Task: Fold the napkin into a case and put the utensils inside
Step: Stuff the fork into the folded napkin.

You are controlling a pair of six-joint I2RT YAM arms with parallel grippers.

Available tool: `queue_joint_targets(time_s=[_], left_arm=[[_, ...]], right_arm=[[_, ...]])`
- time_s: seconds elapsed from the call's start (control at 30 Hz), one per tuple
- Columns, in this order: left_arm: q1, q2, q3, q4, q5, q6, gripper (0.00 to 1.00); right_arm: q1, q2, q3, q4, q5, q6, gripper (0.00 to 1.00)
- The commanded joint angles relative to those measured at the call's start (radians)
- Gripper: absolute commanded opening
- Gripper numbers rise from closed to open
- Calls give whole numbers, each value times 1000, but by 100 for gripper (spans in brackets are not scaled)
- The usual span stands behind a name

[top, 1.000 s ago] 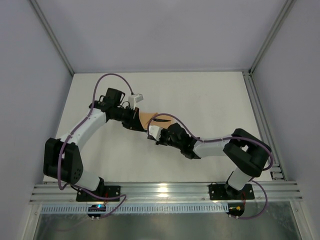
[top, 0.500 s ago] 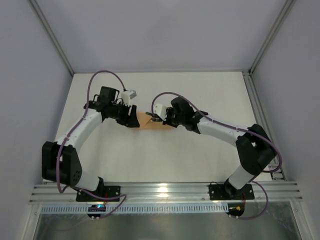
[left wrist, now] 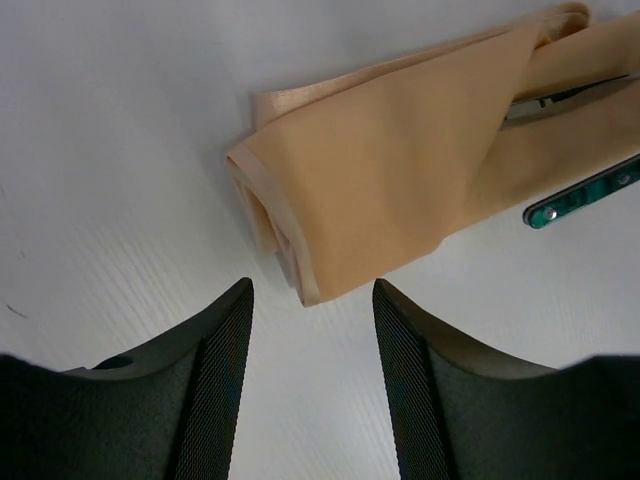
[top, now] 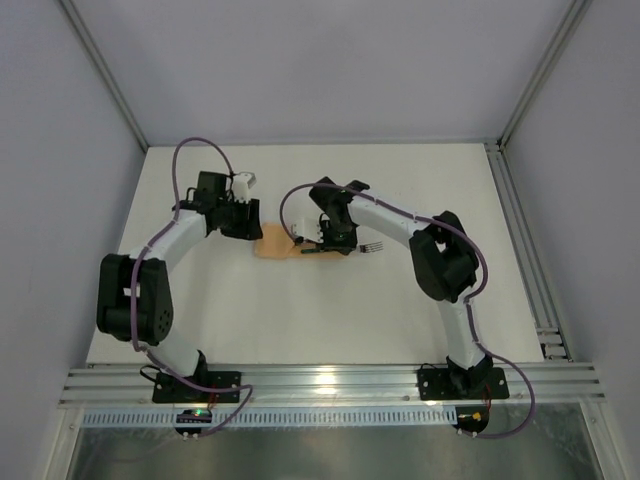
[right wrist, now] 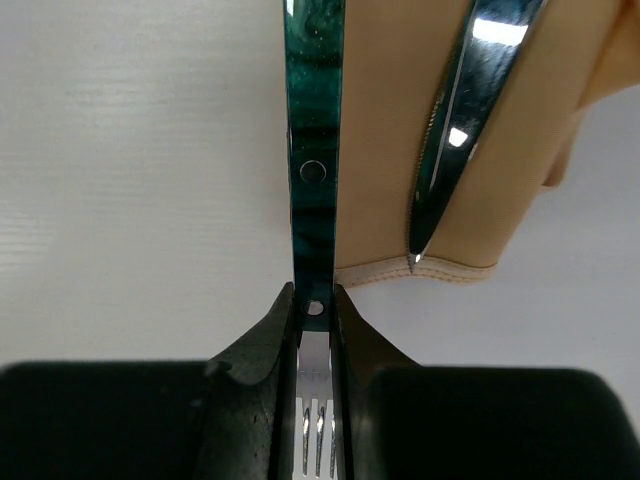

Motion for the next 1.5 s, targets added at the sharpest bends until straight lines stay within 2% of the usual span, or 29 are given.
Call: queue_joint_targets(time_s=[0.0, 0.27, 0.37, 0.4, 0.67, 0.77, 0.97, 1.47], left_arm=[[19, 57, -1, 89, -46, -11, 53], [24, 152, 7, 123, -41, -13, 51], [24, 163, 7, 120, -33, -9, 40], [22, 169, 7, 118, -33, -8, 34], [24, 198, 8, 103, -21, 12, 30], [24, 206, 4, 101, -15, 17, 22], [22, 184, -13, 118, 5, 17, 13], [22, 152, -42, 117, 43, 46, 9]], right_arm=[[11, 27, 100, -168, 79, -33, 4], [31, 106, 178, -195, 113, -27, 4], [38, 152, 237, -226, 126, -7, 4], [39, 171, 243, -231, 125, 0, 4], [44, 211, 333, -278, 127, 40, 4], [53, 191, 335, -310, 151, 43, 4], [67, 171, 367, -337, 162, 40, 4], [62, 252, 447, -332, 161, 73, 4]])
